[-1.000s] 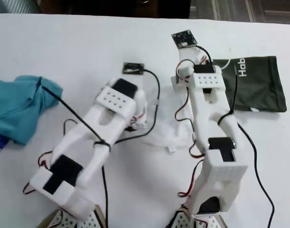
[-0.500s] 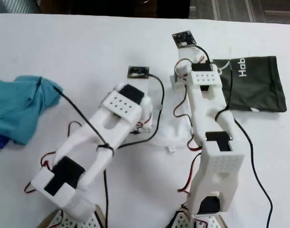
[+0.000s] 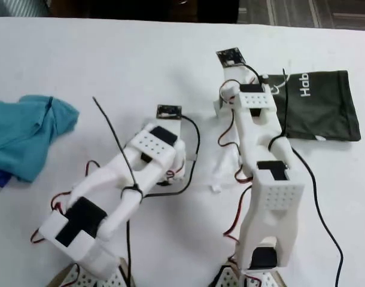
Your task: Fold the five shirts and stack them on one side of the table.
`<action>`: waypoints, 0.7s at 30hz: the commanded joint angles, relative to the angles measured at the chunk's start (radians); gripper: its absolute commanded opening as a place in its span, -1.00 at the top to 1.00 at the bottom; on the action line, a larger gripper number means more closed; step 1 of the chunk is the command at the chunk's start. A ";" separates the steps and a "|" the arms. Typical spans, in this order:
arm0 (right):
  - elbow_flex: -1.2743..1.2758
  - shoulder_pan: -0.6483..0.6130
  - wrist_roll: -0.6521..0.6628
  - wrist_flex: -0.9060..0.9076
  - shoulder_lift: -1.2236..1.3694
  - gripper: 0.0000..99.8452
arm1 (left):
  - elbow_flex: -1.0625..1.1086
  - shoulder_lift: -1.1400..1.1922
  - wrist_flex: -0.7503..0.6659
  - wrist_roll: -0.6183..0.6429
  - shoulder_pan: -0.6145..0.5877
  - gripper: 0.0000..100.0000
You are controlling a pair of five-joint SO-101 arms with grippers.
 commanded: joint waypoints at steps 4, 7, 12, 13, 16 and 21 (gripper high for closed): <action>-0.117 0.031 -0.006 0.031 0.008 0.96 | -0.010 -0.064 -0.014 0.008 0.000 0.94; -0.233 0.035 -0.006 0.142 0.008 0.96 | -0.053 -0.066 0.014 0.008 0.000 0.94; -0.460 0.035 -0.006 0.321 0.012 0.96 | -0.219 -0.066 0.160 0.008 0.000 0.94; -0.493 0.036 -0.006 0.332 0.018 0.96 | -0.254 -0.066 0.186 0.008 -0.002 0.94; -0.517 0.030 -0.006 0.335 0.036 0.96 | -0.328 -0.066 0.232 0.008 -0.002 0.94; -0.517 0.013 -0.014 0.392 0.120 0.96 | -0.334 -0.055 0.216 0.008 -0.043 0.94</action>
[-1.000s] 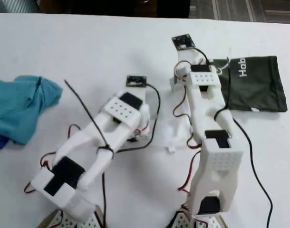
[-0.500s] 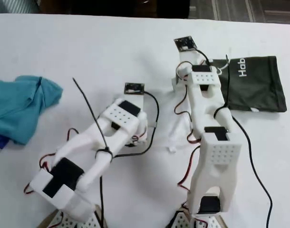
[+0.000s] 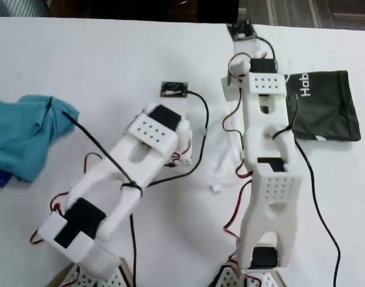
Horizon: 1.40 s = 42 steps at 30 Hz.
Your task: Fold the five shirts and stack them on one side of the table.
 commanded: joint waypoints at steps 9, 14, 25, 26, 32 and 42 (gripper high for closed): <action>-0.052 0.013 -0.006 0.050 0.082 0.96 | 0.203 -0.043 -0.184 -0.038 -0.086 0.94; -0.052 0.047 -0.002 0.025 0.113 0.96 | 0.277 -0.043 -0.250 -0.044 -0.089 0.94; -0.141 0.061 -0.008 0.105 0.005 0.96 | 0.234 -0.051 -0.244 -0.043 -0.084 0.94; -0.150 0.059 -0.008 0.113 -0.016 0.96 | 0.220 -0.051 -0.232 -0.043 -0.087 0.94; -0.157 0.056 -0.008 0.194 -0.117 0.96 | 0.058 -0.051 -0.078 -0.043 -0.089 0.94; -0.150 0.054 -0.002 0.389 -0.174 0.82 | -0.114 -0.052 0.092 -0.046 -0.158 0.94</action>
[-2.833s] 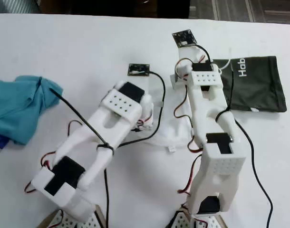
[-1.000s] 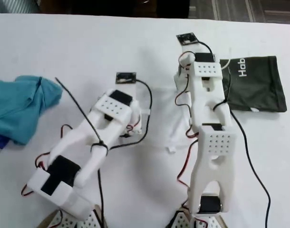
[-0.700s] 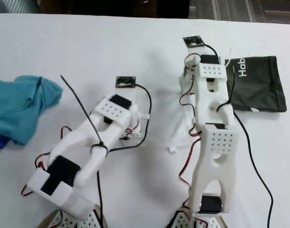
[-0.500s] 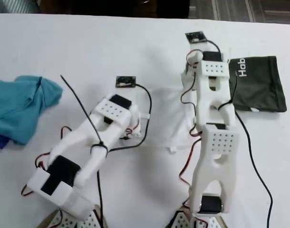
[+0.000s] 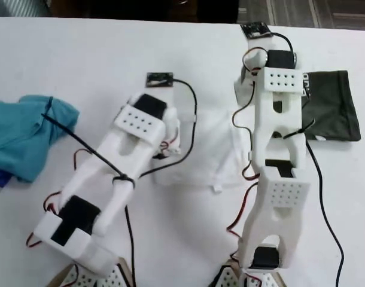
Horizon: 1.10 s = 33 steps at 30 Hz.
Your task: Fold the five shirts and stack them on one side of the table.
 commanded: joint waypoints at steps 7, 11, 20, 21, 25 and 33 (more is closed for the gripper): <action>0.009 -0.031 -0.035 0.085 -0.079 0.88 | -0.041 -0.052 -0.008 -0.120 -0.270 0.94; 0.015 -0.061 -0.049 0.082 -0.079 0.87 | -0.048 -0.052 -0.011 -0.180 -0.402 0.94; 0.018 -0.085 -0.046 0.065 -0.173 0.87 | -0.044 -0.052 -0.009 -0.250 -0.569 0.94; 0.018 -0.085 -0.046 0.067 -0.194 0.87 | -0.044 -0.052 -0.008 -0.250 -0.575 0.94; 0.026 -0.085 -0.044 0.081 -0.272 0.88 | -0.045 -0.052 -0.002 -0.250 -0.578 0.94; 0.250 -0.085 -0.044 0.048 -0.509 0.88 | -0.044 -0.069 0.032 -0.242 -0.572 0.94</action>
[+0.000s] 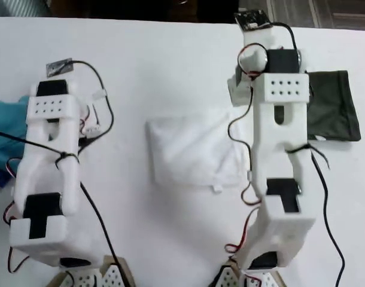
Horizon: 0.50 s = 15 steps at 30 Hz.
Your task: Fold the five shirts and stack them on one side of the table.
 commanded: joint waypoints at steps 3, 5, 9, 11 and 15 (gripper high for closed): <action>0.192 -0.010 0.002 -0.093 -0.228 0.88 | -0.041 -0.126 0.008 -0.003 -0.011 0.94; 0.298 -0.010 0.002 -0.156 -0.283 0.87 | -0.039 -0.180 0.008 -0.005 -0.011 0.94; 0.511 -0.004 0.002 -0.295 -0.338 0.87 | -0.038 -0.265 0.008 -0.008 -0.012 0.95; 0.598 -0.002 0.003 -0.367 -0.338 0.87 | -0.038 -0.276 0.008 -0.008 -0.012 0.95; 0.744 -0.002 0.003 -0.512 -0.337 0.76 | 0.004 -0.276 -0.002 -0.008 -0.011 0.95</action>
